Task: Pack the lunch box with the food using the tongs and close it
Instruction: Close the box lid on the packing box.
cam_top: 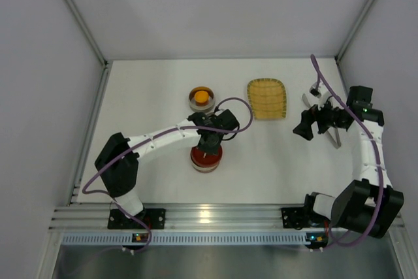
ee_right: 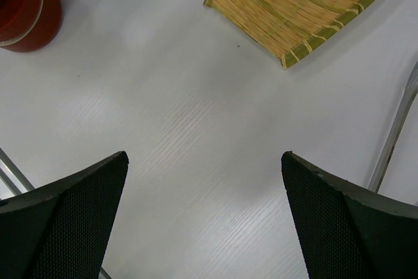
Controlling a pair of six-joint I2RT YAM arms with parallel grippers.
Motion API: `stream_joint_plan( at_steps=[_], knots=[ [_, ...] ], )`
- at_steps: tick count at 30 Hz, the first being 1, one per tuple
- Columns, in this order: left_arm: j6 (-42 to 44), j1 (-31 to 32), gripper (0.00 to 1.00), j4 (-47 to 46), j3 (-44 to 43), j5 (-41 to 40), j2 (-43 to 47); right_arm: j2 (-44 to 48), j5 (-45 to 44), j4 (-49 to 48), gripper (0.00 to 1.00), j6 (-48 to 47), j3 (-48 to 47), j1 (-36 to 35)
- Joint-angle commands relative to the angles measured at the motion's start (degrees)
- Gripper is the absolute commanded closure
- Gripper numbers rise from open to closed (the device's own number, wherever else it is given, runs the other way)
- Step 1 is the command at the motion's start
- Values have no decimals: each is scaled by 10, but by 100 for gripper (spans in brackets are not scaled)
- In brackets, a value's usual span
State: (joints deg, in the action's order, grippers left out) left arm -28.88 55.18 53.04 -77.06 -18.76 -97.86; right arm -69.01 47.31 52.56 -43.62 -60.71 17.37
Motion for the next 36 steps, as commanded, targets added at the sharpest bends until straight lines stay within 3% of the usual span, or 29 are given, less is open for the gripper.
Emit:
stream_joint_plan(
  at_steps=[1,36],
  knots=[
    [-10,1,100,-15,7,-23,17,-2,38,2,1,-33,-1,19],
    [-20,5,100,-21,21,-39,7,-30,51,4,1,-45,0,36]
  ],
)
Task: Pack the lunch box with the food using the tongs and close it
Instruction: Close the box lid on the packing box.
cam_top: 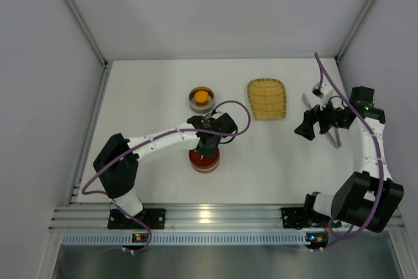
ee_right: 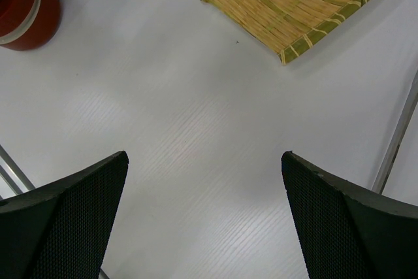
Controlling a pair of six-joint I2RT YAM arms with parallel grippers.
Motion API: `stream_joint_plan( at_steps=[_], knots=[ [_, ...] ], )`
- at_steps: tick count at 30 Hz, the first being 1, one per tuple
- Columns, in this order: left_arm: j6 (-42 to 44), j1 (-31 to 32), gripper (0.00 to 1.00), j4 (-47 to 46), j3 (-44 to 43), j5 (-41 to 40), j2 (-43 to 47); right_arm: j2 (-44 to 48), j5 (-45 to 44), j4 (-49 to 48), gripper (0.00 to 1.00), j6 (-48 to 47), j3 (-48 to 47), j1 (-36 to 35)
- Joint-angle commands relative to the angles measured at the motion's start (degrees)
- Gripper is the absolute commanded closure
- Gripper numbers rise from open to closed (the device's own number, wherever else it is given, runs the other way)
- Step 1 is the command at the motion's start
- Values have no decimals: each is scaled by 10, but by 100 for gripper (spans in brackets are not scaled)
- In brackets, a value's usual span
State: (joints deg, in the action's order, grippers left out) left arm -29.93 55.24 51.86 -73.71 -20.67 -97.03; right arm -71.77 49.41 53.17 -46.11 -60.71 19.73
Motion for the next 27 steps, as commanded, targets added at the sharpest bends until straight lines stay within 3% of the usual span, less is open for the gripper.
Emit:
stream_joint_plan(
  at_steps=[1,15,22,27],
  knots=[
    [-8,6,100,-9,-13,-23,-3,-4,31,-3,1,-21,1,12],
    [3,16,100,-32,7,-26,-16,-12,35,-2,1,-30,6,22],
    [58,16,100,-55,33,-5,-11,-16,37,0,1,-35,7,24],
    [148,15,100,-61,44,-5,-10,-21,43,3,1,-37,3,25]
  ],
)
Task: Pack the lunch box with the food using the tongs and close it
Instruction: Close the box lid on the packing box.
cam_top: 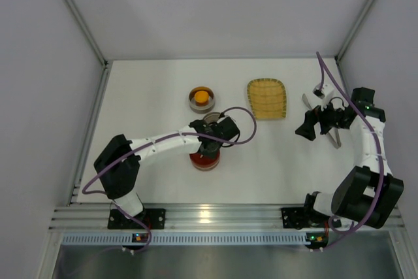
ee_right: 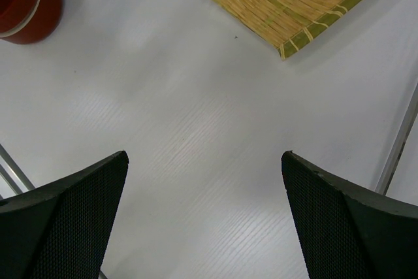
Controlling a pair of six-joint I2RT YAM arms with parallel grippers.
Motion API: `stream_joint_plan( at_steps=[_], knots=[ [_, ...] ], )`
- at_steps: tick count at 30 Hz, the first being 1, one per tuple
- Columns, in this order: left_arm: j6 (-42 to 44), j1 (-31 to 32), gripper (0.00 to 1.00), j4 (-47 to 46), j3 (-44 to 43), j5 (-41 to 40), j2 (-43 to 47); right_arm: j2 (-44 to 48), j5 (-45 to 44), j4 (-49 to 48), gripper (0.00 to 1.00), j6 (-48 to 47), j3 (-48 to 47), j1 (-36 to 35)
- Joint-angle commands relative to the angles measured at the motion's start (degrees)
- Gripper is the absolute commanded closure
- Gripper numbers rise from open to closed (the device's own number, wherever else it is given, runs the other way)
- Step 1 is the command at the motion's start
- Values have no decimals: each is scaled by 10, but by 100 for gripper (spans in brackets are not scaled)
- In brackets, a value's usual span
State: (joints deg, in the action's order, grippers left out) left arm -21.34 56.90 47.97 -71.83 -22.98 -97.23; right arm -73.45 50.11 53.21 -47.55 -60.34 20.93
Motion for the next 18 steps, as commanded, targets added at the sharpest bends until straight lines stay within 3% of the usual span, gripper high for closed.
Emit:
stream_joint_plan(
  at_steps=[1,6,14,18],
  knots=[
    [81,-1,100,-25,27,25,-8,-4,37,2,1,-23,-1,13],
    [238,-2,100,-44,56,59,-9,-6,41,6,1,-23,-4,13],
    [463,-22,100,-37,134,370,97,-4,39,23,1,-36,-13,13],
    [563,-28,100,7,155,460,129,-8,42,29,1,-38,-20,13]
  ],
)
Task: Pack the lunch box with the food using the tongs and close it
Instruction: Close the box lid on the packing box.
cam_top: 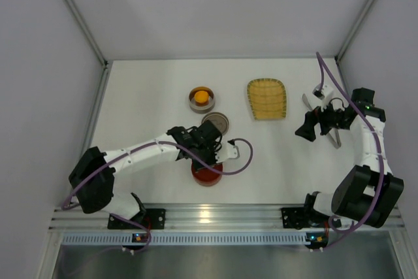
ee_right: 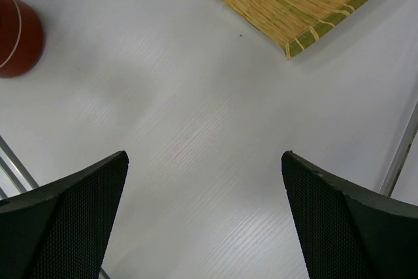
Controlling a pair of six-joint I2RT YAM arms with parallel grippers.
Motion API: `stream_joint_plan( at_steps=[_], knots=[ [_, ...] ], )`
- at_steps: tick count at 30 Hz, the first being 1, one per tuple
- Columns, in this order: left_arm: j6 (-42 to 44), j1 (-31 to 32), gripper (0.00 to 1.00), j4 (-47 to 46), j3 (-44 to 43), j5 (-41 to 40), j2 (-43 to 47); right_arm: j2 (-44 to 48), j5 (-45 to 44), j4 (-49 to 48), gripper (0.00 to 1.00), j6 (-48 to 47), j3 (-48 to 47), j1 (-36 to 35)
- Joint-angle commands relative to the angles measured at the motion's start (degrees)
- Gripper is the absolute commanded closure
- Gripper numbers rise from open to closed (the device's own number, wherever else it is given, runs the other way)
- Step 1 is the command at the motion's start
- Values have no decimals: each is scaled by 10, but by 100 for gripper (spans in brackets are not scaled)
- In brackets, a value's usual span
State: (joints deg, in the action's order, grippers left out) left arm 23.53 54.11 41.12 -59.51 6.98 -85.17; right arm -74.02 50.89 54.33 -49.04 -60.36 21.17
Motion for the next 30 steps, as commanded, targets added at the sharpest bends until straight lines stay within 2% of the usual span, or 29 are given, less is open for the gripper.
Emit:
stream_joint_plan(
  at_steps=[1,6,13,17,24,27,30],
  knots=[
    [158,0,100,89,32,166,8,-3,35,19,1,-22,-21,11],
    [286,-3,100,179,36,168,-14,-8,45,23,1,-21,-28,11],
    [442,-6,100,189,95,98,21,-7,42,41,1,-36,-35,11],
    [482,-22,100,214,98,78,29,-8,45,44,1,-37,-35,11],
    [496,-37,100,276,57,88,16,-11,54,46,1,-39,-37,11],
    [501,-37,93,310,28,105,3,-9,52,49,1,-40,-37,11],
    [504,-37,75,323,8,114,5,-9,52,52,1,-41,-39,11]
  ],
)
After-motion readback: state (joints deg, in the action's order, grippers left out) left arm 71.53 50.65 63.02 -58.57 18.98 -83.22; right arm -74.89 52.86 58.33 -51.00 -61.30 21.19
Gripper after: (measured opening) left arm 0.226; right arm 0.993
